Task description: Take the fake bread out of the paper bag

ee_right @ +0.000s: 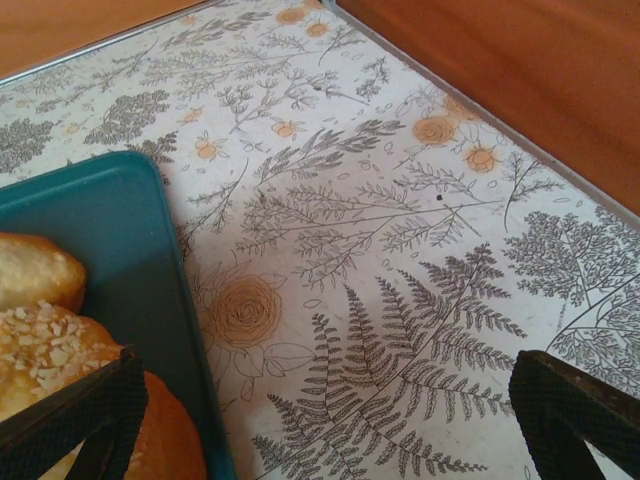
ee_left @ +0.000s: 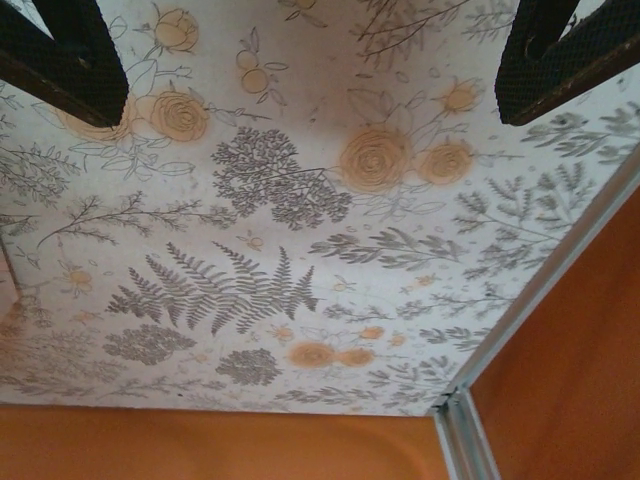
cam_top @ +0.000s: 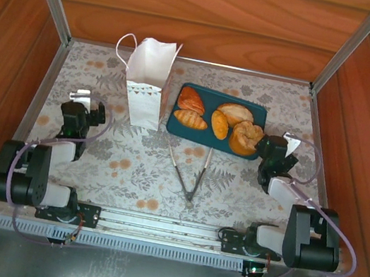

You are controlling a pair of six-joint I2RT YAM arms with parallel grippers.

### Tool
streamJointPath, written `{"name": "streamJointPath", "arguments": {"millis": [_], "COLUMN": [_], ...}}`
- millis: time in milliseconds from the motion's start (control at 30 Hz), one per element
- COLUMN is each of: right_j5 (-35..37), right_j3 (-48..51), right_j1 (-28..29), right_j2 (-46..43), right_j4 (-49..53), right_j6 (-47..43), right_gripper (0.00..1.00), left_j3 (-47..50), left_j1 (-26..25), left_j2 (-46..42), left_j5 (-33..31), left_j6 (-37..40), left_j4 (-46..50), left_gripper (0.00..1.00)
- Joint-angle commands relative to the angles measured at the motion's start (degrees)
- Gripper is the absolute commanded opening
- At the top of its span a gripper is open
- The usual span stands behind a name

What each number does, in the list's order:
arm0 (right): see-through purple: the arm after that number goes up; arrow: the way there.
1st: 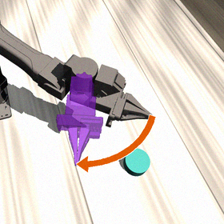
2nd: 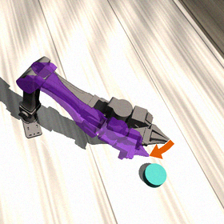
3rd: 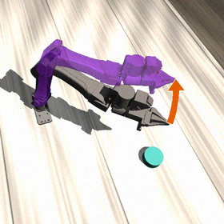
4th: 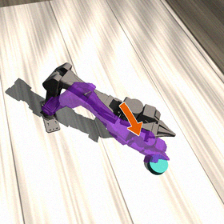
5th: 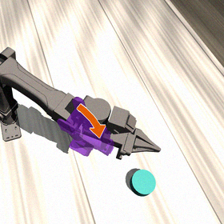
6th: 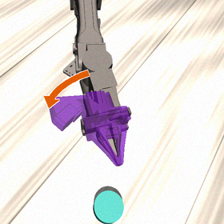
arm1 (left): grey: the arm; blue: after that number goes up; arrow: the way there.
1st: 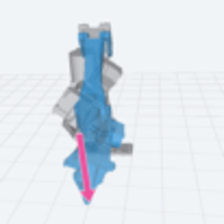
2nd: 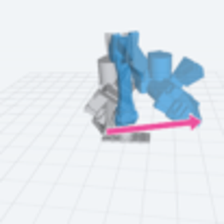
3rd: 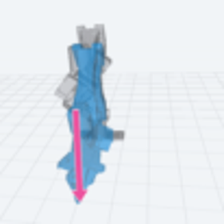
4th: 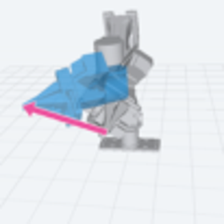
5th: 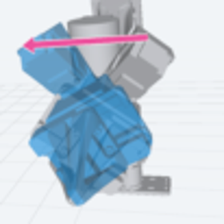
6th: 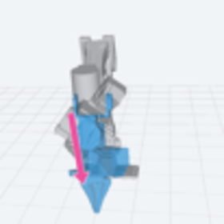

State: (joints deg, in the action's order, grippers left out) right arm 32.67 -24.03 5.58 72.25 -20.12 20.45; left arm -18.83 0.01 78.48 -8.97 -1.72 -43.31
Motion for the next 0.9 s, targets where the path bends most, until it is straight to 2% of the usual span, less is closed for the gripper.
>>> {"name": "streamJointPath", "arguments": {"millis": [0, 100, 233, 367, 600, 700, 867], "right_j5": [-0.8, -0.5, -0.9, -3.9, -9.6, -10.9, -14.5], "right_j3": [0.6, 1.6, 5.4, 9.0, 2.9, 1.8, 3.7], "right_j1": [-0.4, -0.3, -0.4, -1.9, -2.8, -2.8, -4.0], "right_j2": [0.7, 0.2, -1.3, -0.9, 9.0, 8.9, 8.8], "right_j4": [-6.9, -8.7, -16.2, -24.6, -25.3, -22.7, -26.2], "right_j6": [-2.4, -3.4, -6.3, -8.8, -12.6, -12.5, -12.8], "right_gripper": [1.00, 1.00, 1.00, 1.00, 1.00, 1.00, 1.00], "left_j3": [-0.4, 0.0, -3.8, -4.1, -4.0, -4.0, -4.0], "left_j1": [-0.4, -0.6, -0.1, 1.1, 1.2, 1.2, 1.1], "left_j2": [5.7, 13.3, 11.5, 11.5, 11.3, 11.3, 11.2], "left_j5": [2.4, 2.8, 3.4, 4.8, 4.8, 4.9, 4.9], "left_j6": [1.4, 2.7, 1.7, 0.4, 0.6, 0.6, 0.6], "left_j4": [-7.2, -17.9, -7.1, -6.4, -6.3, -6.3, -6.3], "left_gripper": [1.00, 1.00, 1.00, 1.00, 1.00, 1.00, 1.00]}}
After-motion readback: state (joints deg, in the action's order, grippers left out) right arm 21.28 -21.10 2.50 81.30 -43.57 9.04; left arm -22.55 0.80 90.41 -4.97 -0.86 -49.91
